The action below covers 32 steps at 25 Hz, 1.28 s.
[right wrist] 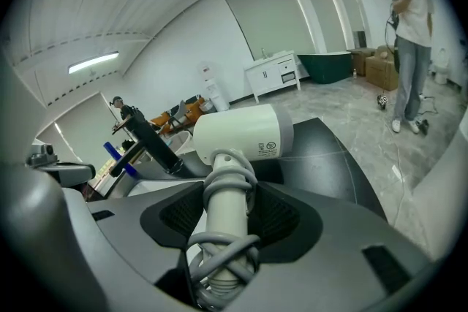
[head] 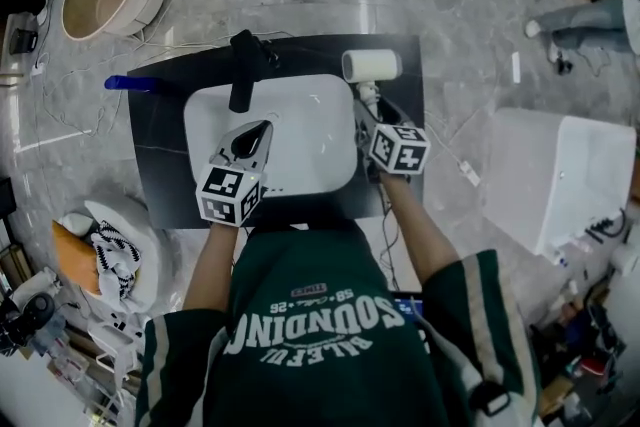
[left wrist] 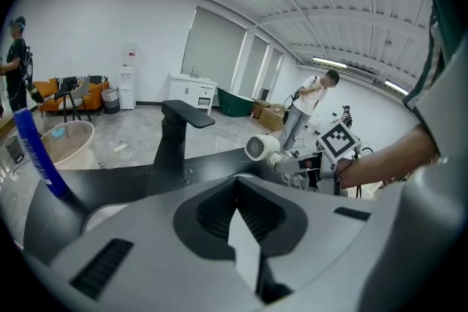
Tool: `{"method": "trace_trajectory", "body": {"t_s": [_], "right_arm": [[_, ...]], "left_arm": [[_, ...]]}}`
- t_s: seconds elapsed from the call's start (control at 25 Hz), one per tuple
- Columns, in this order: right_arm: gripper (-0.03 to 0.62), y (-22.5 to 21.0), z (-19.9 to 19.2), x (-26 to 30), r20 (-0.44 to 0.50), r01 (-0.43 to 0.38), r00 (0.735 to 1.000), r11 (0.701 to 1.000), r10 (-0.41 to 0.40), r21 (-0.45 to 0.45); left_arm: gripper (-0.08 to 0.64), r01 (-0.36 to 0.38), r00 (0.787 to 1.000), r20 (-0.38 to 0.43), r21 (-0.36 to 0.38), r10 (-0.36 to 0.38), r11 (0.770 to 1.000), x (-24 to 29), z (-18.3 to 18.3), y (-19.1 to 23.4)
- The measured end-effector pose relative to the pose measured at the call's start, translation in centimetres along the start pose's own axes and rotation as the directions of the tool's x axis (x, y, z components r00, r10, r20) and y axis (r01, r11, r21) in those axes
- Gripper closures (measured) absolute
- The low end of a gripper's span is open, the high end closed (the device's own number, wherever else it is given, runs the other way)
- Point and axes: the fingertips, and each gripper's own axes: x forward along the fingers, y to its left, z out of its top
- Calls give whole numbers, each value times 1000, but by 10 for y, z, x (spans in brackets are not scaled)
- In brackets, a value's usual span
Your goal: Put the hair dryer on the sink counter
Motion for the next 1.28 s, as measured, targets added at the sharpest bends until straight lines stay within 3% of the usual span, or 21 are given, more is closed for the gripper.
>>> {"method": "trace_trajectory", "body": {"t_s": [0.4,1.28], "right_arm": [[370,-10,14,31,-27,73,997,994,-76,-78],[369,-18,14,46,-52,168,984,982,-173,-92]], "left_arm": [[558,-36,999,-14,-38,35,999,-13,-15,14],[558,-45,999,0,-85,45,995,-27,-32,15]]}}
